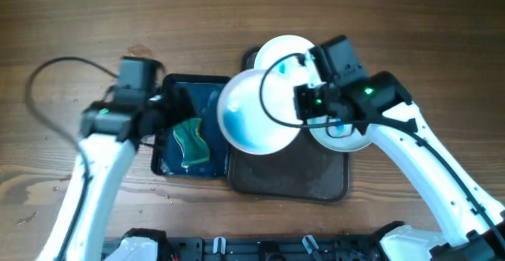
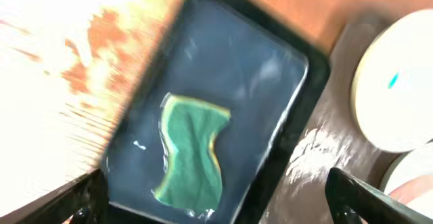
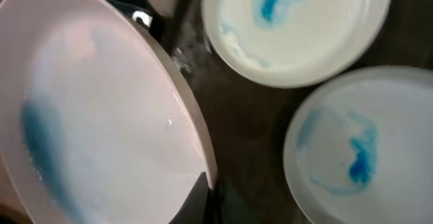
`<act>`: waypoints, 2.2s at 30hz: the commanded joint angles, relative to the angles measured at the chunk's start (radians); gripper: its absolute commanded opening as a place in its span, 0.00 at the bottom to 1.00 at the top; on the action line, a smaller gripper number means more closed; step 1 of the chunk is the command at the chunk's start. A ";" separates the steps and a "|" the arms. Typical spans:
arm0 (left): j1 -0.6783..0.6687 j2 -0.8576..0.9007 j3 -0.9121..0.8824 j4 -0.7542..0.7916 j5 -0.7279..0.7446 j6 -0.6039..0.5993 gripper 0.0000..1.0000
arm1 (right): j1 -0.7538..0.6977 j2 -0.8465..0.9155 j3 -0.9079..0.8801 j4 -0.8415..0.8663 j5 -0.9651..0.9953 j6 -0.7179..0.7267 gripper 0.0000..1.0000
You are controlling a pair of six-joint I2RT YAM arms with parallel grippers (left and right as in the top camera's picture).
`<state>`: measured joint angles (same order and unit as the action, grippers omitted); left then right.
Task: Clean dirty plates on tray and stack at the side
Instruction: 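Lift the plate with the right gripper and flip it over the water tray, then carry the plate right and set it down beside the tray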
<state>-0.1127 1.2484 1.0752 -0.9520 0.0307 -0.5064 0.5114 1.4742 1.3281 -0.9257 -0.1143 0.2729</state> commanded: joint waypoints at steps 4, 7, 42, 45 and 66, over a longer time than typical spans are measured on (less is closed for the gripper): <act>0.159 -0.203 0.034 -0.027 0.031 -0.002 1.00 | 0.234 0.192 0.090 0.208 0.325 0.015 0.04; 0.159 -0.205 0.034 -0.045 0.031 -0.002 1.00 | 0.347 0.190 0.090 0.268 0.681 0.067 0.04; 0.159 -0.205 0.034 -0.045 0.031 -0.002 1.00 | 0.741 0.190 0.090 0.480 1.503 -0.320 0.04; 0.159 -0.205 0.034 -0.045 0.031 -0.002 1.00 | 0.719 0.190 0.090 0.546 1.500 -0.417 0.04; 0.159 -0.205 0.034 -0.045 0.031 -0.002 1.00 | 0.726 0.192 0.084 0.623 1.434 -0.537 0.04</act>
<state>0.0414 1.0500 1.0943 -0.9958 0.0502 -0.5064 1.2289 1.6802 1.3979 -0.3122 1.3132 -0.2173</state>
